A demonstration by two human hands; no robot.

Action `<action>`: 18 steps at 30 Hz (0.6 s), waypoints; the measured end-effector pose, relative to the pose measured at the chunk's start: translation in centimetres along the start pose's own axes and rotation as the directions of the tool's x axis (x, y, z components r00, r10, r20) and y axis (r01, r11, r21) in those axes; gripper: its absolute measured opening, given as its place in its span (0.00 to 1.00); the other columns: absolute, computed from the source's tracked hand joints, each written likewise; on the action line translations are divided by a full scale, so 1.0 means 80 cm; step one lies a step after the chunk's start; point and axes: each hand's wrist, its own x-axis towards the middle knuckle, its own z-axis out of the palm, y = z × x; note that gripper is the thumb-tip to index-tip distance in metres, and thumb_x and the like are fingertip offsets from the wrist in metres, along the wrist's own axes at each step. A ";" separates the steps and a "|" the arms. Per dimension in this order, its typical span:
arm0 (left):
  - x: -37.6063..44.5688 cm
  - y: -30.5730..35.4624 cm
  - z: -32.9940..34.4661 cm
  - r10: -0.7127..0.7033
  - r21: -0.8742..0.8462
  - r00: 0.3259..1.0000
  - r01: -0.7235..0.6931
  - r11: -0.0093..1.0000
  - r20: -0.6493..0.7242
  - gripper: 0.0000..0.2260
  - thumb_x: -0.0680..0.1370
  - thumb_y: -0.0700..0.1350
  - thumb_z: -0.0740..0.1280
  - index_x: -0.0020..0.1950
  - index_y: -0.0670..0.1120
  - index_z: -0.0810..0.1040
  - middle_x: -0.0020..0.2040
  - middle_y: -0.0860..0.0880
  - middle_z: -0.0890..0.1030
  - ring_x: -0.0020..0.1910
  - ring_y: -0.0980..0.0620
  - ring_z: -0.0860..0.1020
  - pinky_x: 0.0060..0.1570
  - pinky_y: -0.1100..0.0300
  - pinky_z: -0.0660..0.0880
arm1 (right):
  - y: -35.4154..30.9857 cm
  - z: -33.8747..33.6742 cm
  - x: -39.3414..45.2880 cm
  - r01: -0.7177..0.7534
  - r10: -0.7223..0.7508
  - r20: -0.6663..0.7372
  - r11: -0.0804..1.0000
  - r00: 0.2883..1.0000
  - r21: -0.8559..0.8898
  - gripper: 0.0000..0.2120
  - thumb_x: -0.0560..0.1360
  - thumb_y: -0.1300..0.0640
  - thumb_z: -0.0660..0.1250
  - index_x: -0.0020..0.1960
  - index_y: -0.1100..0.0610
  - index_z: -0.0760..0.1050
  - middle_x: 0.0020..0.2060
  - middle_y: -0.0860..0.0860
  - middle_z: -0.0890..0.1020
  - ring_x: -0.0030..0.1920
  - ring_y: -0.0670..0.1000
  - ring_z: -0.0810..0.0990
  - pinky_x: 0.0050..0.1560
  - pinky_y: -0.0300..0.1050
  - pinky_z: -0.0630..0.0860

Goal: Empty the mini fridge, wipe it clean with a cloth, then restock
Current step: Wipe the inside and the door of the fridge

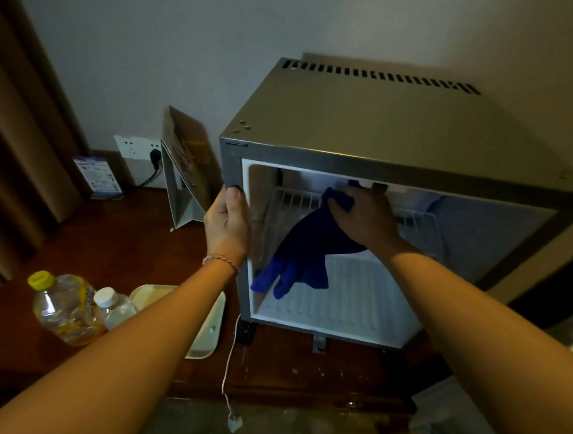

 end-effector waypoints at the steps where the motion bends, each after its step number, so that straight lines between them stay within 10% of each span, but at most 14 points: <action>1: 0.000 0.002 0.000 0.002 -0.014 1.000 -0.002 1.000 0.004 0.19 0.77 0.61 0.51 0.34 0.50 0.65 0.30 0.50 0.67 0.28 0.62 0.68 0.30 0.68 0.64 | 0.008 -0.004 -0.002 -0.039 0.039 -0.027 0.999 0.999 0.003 0.22 0.78 0.37 0.57 0.52 0.53 0.79 0.43 0.56 0.82 0.46 0.59 0.81 0.48 0.52 0.80; 10: -0.002 0.005 0.006 0.041 -0.022 0.998 -0.043 0.999 -0.049 0.15 0.78 0.57 0.50 0.33 0.53 0.62 0.29 0.54 0.63 0.28 0.64 0.68 0.30 0.71 0.62 | 0.007 0.001 -0.003 -0.097 0.100 0.043 0.992 0.994 -0.080 0.28 0.72 0.27 0.53 0.56 0.45 0.78 0.50 0.53 0.82 0.52 0.60 0.80 0.54 0.56 0.78; 18: -0.002 0.001 0.009 0.060 0.000 0.995 -0.061 0.998 -0.076 0.14 0.78 0.56 0.50 0.33 0.55 0.63 0.29 0.56 0.64 0.28 0.64 0.69 0.30 0.72 0.62 | -0.056 0.031 0.026 0.117 -0.128 0.104 0.988 0.986 0.105 0.06 0.78 0.52 0.70 0.51 0.53 0.83 0.43 0.52 0.84 0.45 0.52 0.81 0.50 0.51 0.79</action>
